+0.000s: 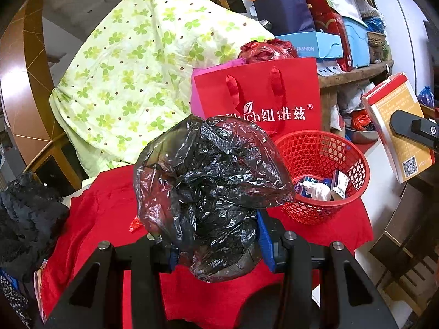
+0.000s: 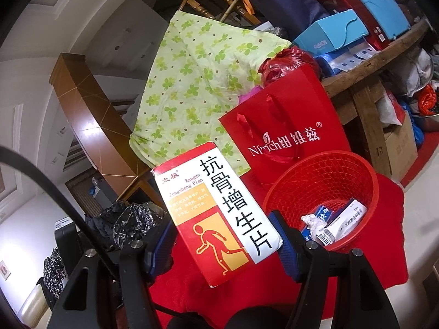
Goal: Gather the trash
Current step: 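Carry the black bag with the left gripper over the basket while the right gripper carries the medicine box, then open the left gripper to drop the black bag into the basket while the right gripper drops the box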
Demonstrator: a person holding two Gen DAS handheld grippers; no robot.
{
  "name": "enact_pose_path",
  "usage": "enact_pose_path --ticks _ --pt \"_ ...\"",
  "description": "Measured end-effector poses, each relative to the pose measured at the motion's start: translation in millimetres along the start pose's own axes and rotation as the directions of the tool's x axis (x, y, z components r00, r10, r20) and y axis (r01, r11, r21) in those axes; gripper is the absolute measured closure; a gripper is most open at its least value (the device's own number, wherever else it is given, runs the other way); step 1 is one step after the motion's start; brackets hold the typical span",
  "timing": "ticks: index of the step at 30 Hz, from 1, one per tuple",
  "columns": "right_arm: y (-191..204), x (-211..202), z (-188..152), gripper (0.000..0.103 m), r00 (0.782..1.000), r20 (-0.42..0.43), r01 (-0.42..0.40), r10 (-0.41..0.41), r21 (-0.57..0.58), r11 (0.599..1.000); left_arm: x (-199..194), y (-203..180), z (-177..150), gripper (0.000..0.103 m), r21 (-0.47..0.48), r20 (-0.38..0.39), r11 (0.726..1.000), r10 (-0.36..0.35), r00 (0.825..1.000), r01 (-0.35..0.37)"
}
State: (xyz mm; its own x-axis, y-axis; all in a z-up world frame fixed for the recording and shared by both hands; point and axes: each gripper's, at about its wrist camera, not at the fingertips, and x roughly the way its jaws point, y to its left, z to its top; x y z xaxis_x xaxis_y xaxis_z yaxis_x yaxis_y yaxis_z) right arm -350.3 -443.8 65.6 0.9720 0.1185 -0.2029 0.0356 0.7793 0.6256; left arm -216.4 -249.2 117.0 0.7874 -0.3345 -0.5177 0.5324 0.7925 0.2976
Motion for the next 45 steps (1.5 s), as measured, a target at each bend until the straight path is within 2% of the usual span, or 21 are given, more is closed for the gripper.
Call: enact_pose_path --ticks 12,21,27,32,35,43,45 --pt "-15 -3 0 0.033 1.0 0.01 0.028 -0.028 0.03 0.999 10 -9 -2 0.054 0.027 -0.024 0.999 -0.028 0.999 0.029" --pt "-38 -9 4 0.033 0.996 0.034 0.075 -0.077 0.079 0.994 23 -15 -5 0.054 -0.001 -0.063 0.991 -0.133 0.989 0.134" --pt "-58 -13 6 0.033 0.993 0.047 0.104 -0.111 0.122 0.987 32 -23 -4 0.054 0.001 -0.08 0.986 -0.164 0.983 0.165" --pt "-70 -14 9 0.033 0.99 0.05 0.12 -0.128 0.146 0.982 44 -28 5 0.054 -0.022 -0.11 0.971 -0.237 0.965 0.236" --pt "-76 -12 13 0.033 0.989 0.053 0.126 -0.135 0.159 0.979 54 -32 12 0.054 -0.044 -0.126 0.955 -0.298 0.946 0.295" --pt "-97 -3 24 0.033 0.986 0.058 0.141 -0.156 0.21 0.967 80 -56 39 0.054 -0.038 -0.1 0.927 -0.374 0.922 0.372" --pt "-103 2 26 0.033 0.986 0.054 0.142 -0.158 0.229 0.963 90 -63 44 0.054 -0.043 -0.102 0.917 -0.399 0.911 0.397"
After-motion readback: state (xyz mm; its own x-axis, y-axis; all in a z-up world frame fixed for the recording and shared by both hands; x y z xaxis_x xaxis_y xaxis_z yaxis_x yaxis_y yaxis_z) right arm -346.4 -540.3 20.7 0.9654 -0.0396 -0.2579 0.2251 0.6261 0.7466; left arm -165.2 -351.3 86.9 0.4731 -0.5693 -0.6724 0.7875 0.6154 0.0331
